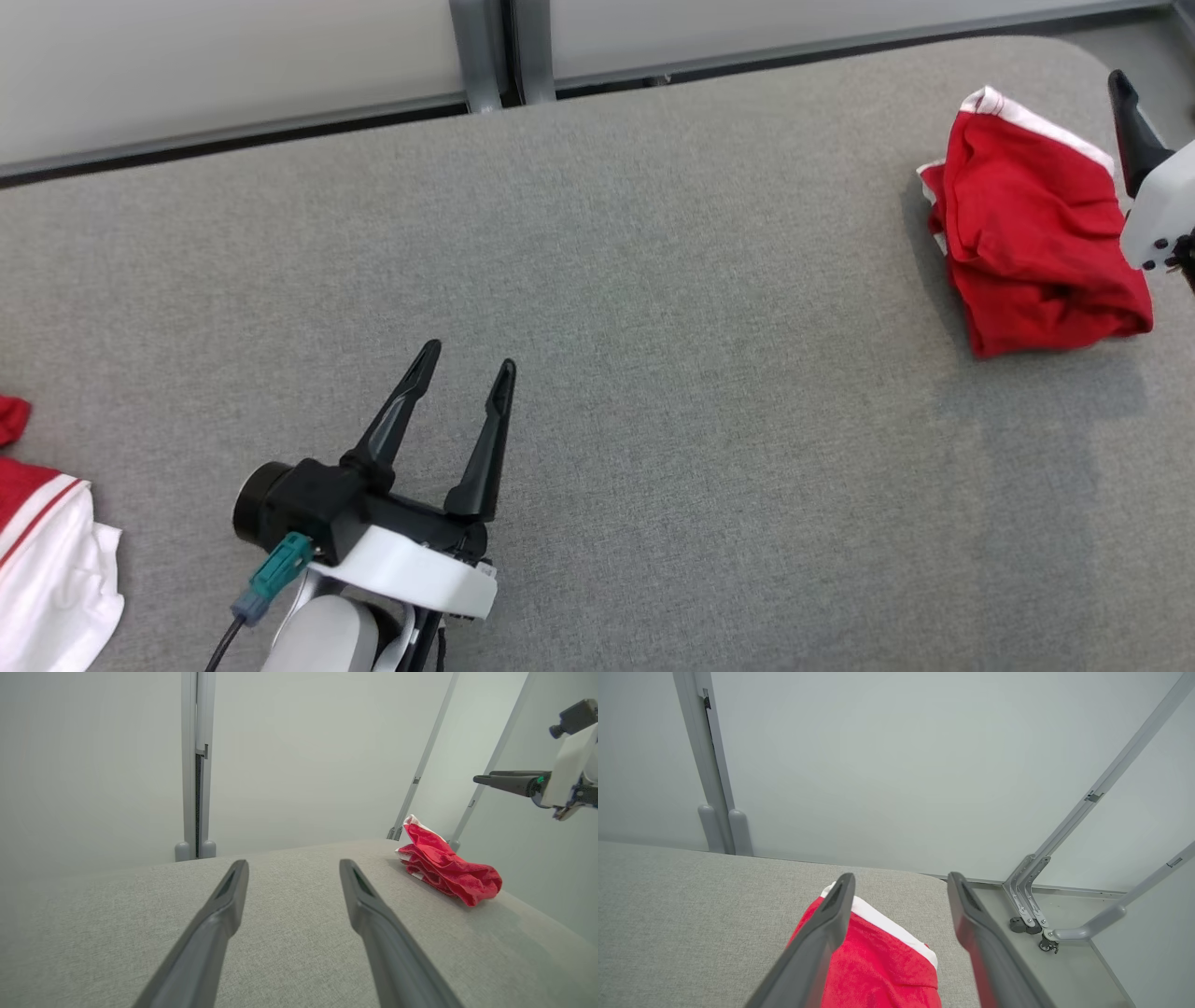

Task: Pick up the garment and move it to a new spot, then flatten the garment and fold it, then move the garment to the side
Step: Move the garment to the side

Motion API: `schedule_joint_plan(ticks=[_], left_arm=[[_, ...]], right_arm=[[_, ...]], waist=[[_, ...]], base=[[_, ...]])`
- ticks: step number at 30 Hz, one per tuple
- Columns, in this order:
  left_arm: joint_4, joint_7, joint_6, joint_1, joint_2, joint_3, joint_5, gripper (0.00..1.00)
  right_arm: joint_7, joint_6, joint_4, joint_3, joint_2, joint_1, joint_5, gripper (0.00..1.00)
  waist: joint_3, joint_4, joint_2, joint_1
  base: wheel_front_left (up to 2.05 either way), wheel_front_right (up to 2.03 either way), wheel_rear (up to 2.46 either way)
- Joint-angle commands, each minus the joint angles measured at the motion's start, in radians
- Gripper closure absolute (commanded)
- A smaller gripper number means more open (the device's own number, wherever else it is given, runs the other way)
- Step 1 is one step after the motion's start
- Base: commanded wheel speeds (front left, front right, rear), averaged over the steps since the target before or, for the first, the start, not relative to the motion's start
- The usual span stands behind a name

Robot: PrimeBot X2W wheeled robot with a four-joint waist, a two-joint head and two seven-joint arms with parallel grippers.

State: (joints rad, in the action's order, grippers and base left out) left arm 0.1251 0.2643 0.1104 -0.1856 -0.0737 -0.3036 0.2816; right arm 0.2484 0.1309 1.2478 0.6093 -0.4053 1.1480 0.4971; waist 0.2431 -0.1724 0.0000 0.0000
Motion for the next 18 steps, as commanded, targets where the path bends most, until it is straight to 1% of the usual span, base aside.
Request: schedule_joint_plan(ticks=[1,3,5,8,12,16,18], left_arm=[[-0.004,0.0,-0.004,0.018,0.0,0.014,0.004,0.0],[-0.01,0.0,-0.013,0.04,0.002,0.04,0.009,0.0],[-0.018,0.0,-0.018,0.061,0.002,0.067,0.008,0.0],[-0.032,0.0,-0.025,0.088,0.0,0.101,0.001,0.0],[-0.044,0.0,-0.033,0.126,-0.001,0.134,-0.008,0.0],[-0.054,0.0,-0.036,0.159,-0.005,0.152,-0.017,0.0],[-0.059,0.0,-0.035,0.173,-0.008,0.164,-0.018,0.0]], right_arm=[[0.011,0.0,-0.01,-0.01,0.005,-0.038,0.004,0.0],[0.018,0.0,-0.058,-0.037,0.022,-0.071,0.013,0.0],[0.018,0.0,-0.146,-0.075,0.024,-0.112,0.009,0.0],[0.017,0.0,-0.285,-0.138,0.035,-0.227,-0.009,0.0],[0.018,0.0,-0.477,-0.227,0.067,-0.403,-0.045,0.0],[0.018,0.0,-0.611,-0.307,0.108,-0.575,-0.071,0.0],[0.018,0.0,-0.664,-0.328,0.134,-0.648,-0.088,0.0]], waist=[[-0.064,0.022,0.0,0.0],[-0.099,0.037,0.0,0.0],[-0.128,0.054,0.0,0.0],[-0.161,0.086,0.0,0.0],[-0.204,0.134,0.0,0.0],[-0.241,0.181,0.0,0.0],[-0.249,0.2,0.0,0.0]], base=[[0.0,0.0,0.0],[0.0,0.0,0.0],[0.0,0.0,0.0],[0.0,0.0,0.0],[0.0,0.0,0.0],[0.0,0.0,0.0],[0.0,0.0,0.0]])
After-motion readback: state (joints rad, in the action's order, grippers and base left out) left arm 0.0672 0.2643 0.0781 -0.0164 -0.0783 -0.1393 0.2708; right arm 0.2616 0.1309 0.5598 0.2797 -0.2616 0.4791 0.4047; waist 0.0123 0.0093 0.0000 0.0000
